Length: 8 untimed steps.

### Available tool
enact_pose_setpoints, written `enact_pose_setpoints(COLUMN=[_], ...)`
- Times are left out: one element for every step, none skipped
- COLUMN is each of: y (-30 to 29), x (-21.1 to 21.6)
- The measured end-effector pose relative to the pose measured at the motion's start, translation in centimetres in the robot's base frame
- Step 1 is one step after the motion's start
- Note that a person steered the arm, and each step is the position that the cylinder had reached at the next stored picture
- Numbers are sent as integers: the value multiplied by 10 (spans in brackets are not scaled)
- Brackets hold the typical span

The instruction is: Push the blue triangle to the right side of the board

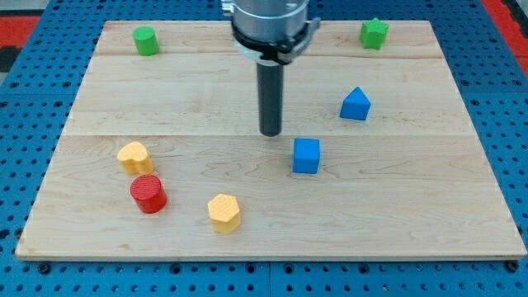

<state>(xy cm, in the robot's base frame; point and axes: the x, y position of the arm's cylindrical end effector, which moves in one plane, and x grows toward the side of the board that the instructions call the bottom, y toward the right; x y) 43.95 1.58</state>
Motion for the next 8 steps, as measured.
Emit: enact_pose_setpoints(y=[30,43,39,45,84,126,124,192], x=[11,17,25,-24,-39,-60,-61,-54])
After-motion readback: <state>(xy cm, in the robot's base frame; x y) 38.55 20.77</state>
